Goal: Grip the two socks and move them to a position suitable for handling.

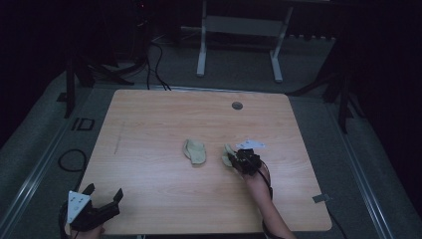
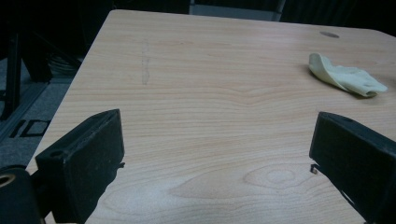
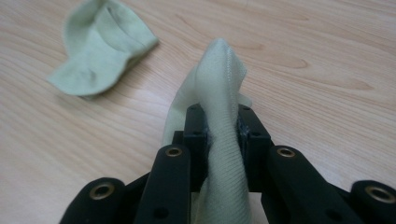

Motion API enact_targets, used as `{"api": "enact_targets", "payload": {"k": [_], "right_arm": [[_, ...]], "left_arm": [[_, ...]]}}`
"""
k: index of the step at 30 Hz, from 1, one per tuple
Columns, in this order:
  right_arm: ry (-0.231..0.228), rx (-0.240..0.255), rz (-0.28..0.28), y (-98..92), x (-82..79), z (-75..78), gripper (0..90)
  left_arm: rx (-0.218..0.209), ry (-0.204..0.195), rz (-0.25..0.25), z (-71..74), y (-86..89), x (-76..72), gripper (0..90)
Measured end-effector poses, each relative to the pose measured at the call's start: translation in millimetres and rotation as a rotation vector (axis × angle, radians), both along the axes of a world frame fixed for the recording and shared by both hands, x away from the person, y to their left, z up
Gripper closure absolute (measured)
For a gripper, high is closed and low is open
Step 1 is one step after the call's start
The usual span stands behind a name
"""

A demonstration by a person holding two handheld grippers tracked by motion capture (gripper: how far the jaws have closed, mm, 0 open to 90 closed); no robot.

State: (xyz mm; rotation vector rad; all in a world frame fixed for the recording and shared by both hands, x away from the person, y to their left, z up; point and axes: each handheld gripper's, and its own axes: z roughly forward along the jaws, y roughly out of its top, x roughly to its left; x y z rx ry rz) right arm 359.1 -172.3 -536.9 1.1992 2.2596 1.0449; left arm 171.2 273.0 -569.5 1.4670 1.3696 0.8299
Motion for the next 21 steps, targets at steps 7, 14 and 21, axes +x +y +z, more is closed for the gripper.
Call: {"api": "enact_targets", "payload": {"k": [7,14,21], "right_arm": [[-0.038,0.015,0.018,-4.3,-25.4,19.1,77.3],[-0.047,0.025,0.019,-8.2,-53.2,33.0,77.3],[-0.080,0.074,0.021,-12.5,-104.6,38.9,77.2]], "left_arm": [[0.013,0.004,-0.021,0.3,-6.4,1.7,3.3],[0.009,0.002,-0.023,1.0,-8.0,2.5,3.3],[0.012,0.002,-0.032,1.4,-10.8,2.9,3.3]]}}
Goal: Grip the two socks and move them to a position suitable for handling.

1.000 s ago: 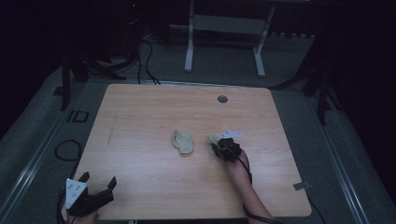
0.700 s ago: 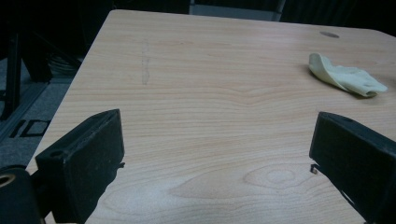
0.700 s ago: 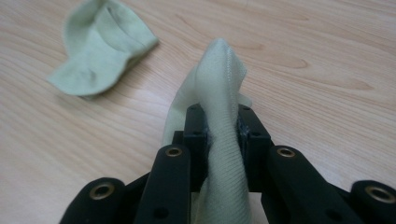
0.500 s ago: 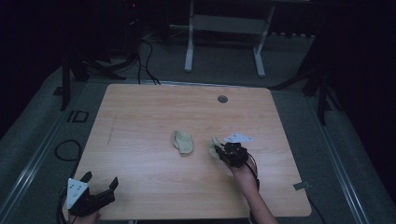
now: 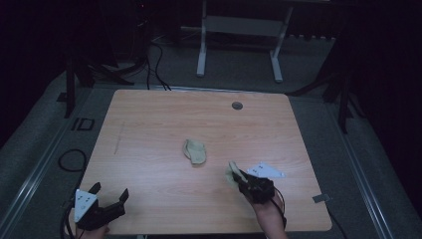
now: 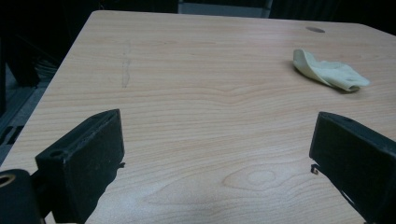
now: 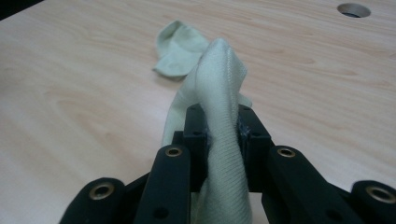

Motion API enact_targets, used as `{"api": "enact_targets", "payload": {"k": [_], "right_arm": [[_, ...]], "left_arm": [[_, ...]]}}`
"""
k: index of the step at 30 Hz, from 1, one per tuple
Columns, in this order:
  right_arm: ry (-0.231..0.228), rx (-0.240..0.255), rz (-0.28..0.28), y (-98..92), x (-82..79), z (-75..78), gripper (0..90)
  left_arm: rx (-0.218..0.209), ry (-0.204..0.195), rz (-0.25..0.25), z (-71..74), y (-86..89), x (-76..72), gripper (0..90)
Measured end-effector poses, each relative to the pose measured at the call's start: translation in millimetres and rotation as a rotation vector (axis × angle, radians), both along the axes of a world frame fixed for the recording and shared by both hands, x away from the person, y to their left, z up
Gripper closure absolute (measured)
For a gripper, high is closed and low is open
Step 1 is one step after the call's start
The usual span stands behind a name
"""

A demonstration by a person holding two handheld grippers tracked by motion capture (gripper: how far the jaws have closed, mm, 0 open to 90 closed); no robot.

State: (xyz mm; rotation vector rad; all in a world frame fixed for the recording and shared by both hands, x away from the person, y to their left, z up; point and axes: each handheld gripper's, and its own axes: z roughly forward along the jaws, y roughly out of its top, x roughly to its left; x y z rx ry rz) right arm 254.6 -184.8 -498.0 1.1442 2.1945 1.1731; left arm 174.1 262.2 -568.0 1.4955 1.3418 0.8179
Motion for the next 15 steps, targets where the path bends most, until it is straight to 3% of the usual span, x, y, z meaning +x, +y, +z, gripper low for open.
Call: {"api": "enact_targets", "payload": {"k": [4,9,15], "right_arm": [[0.022,0.000,0.052,5.8,-22.1,-12.1,76.9],[0.061,-0.011,0.098,17.4,-36.4,-33.3,76.6],[0.064,-0.071,0.111,37.7,-31.5,-50.2,76.2]], "left_arm": [[0.000,-0.007,-0.006,0.6,-1.8,-0.2,3.3],[0.005,-0.003,-0.009,0.3,-4.1,0.7,3.3],[0.010,0.001,-0.023,-0.3,-7.6,2.3,3.3]]}}
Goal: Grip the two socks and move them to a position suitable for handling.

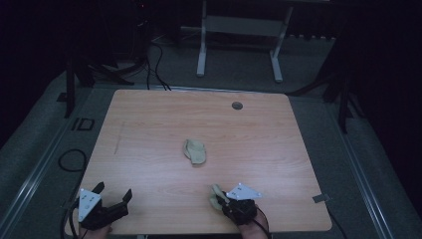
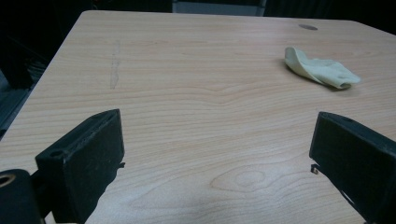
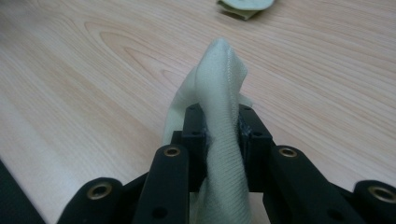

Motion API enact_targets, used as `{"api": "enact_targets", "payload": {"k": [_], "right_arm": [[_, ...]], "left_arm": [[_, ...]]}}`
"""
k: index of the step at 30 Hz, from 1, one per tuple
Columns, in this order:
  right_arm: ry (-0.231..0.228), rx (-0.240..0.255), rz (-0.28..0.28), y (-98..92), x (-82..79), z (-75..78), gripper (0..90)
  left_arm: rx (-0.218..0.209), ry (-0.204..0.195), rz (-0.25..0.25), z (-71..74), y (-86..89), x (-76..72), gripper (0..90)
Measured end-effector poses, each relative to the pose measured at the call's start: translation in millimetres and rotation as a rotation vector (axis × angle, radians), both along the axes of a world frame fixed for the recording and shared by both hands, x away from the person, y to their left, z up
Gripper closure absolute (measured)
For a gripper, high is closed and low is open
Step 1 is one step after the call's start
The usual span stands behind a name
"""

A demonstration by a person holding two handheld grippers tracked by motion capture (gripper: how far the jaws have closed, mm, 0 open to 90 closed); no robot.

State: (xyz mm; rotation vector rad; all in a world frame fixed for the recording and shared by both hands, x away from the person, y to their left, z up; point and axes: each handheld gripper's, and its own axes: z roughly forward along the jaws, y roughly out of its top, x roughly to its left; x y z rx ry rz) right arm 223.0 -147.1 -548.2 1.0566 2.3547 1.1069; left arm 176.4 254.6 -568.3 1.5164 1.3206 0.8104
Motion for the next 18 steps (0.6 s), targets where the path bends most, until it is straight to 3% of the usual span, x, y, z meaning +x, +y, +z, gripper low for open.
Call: {"api": "enact_targets", "payload": {"k": [5,6,8,10,11,14,18], "right_arm": [[-0.011,0.005,0.015,13.4,9.6,-5.3,74.7],[-0.007,0.012,0.005,15.2,10.7,-6.8,74.4],[-0.012,-0.020,-0.019,20.3,12.1,-12.1,70.8],[0.021,-0.025,-0.032,22.9,14.6,-20.5,67.7],[0.004,-0.018,-0.039,23.3,13.4,-23.0,67.3],[0.000,-0.037,-0.025,26.8,12.3,-22.2,58.3],[0.044,0.002,-0.008,23.7,12.6,-14.2,44.0]], "left_arm": [[-0.002,0.004,0.002,-1.0,1.2,0.5,3.3],[-0.008,0.004,0.001,-1.0,1.5,0.5,3.3],[-0.004,0.003,0.004,-0.8,1.6,0.3,3.3],[-0.004,0.003,0.001,-0.6,1.3,0.0,3.3],[-0.004,0.002,0.000,-0.5,0.9,-0.2,3.3],[0.002,0.004,-0.007,-0.8,-0.3,0.3,3.3],[0.030,0.002,-0.049,-0.2,-5.1,0.6,3.3]]}}
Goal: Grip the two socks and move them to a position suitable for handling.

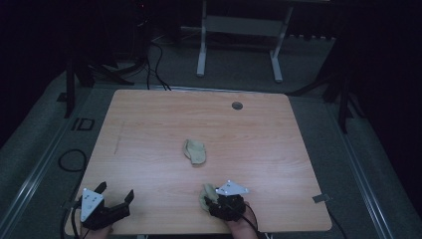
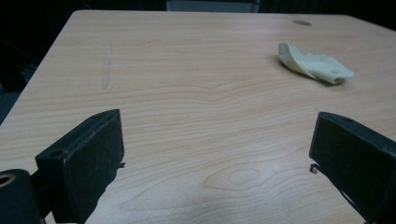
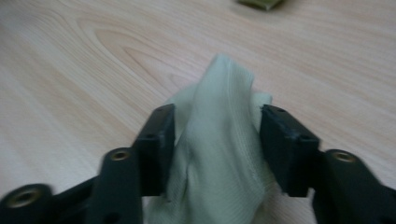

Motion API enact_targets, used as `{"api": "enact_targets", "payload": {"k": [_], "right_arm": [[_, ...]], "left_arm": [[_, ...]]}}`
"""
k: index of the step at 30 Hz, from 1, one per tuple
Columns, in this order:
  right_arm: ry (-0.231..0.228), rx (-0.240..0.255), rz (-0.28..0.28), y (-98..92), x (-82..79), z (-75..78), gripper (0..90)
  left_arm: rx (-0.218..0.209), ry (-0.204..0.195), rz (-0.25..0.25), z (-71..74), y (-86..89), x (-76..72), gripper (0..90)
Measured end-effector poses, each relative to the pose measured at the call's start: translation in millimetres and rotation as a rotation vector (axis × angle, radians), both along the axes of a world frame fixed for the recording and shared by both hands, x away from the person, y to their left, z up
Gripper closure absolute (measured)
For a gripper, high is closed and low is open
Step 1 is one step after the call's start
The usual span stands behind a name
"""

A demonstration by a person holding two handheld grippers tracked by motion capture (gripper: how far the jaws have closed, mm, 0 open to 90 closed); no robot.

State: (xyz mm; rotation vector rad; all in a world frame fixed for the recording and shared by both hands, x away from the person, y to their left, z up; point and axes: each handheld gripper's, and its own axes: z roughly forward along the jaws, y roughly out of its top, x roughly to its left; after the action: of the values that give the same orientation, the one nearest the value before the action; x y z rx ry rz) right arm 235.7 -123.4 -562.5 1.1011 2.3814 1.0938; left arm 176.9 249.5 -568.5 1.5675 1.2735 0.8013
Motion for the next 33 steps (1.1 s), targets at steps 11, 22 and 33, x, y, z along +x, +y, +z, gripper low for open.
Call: {"api": "enact_targets", "payload": {"k": [11,22,33], "right_arm": [[-0.073,0.080,0.015,-48.6,7.9,63.4,43.3],[0.028,0.014,0.196,-35.7,10.1,39.6,66.8],[0.081,-0.013,0.197,-27.8,23.8,21.5,68.6]], "left_arm": [[-0.039,0.046,-0.273,17.5,-52.9,3.1,11.8],[-0.012,0.113,-0.615,22.0,-127.6,17.5,34.2],[0.035,0.281,-0.646,5.4,-163.1,44.7,42.1]]}}
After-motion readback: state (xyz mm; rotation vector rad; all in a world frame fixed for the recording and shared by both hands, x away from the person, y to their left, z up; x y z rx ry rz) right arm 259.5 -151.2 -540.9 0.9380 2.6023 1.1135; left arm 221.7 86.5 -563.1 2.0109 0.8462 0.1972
